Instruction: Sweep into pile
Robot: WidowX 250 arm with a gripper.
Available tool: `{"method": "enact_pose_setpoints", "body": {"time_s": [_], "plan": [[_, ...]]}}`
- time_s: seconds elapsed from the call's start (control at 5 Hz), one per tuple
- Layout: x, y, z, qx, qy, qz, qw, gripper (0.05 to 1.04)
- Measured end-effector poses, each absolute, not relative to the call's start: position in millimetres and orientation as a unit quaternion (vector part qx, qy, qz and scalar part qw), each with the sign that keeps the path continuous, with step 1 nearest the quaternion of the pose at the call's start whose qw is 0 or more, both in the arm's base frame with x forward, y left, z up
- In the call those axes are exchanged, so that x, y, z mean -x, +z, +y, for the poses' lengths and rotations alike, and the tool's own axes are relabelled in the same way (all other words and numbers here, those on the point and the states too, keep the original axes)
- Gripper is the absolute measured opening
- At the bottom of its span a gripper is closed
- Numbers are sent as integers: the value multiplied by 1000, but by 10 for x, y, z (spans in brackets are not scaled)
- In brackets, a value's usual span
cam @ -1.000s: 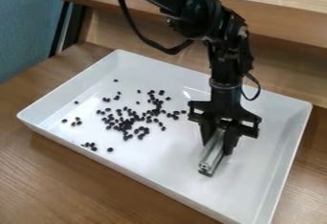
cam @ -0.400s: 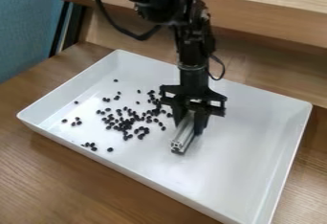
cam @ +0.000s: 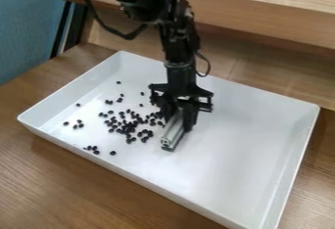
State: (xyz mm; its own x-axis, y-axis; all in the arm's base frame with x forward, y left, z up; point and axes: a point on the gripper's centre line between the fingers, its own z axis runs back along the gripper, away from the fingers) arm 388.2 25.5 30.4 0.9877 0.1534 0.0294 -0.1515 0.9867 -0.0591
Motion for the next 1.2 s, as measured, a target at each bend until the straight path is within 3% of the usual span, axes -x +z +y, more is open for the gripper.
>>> {"method": "enact_pose_setpoints", "body": {"time_s": [0.8, 1.2], "plan": [[-3700, 256, 793, -12, 76, 4, 997, 408], [-3619, 283, 1249, 1, 110, 0, 994, 408]]}}
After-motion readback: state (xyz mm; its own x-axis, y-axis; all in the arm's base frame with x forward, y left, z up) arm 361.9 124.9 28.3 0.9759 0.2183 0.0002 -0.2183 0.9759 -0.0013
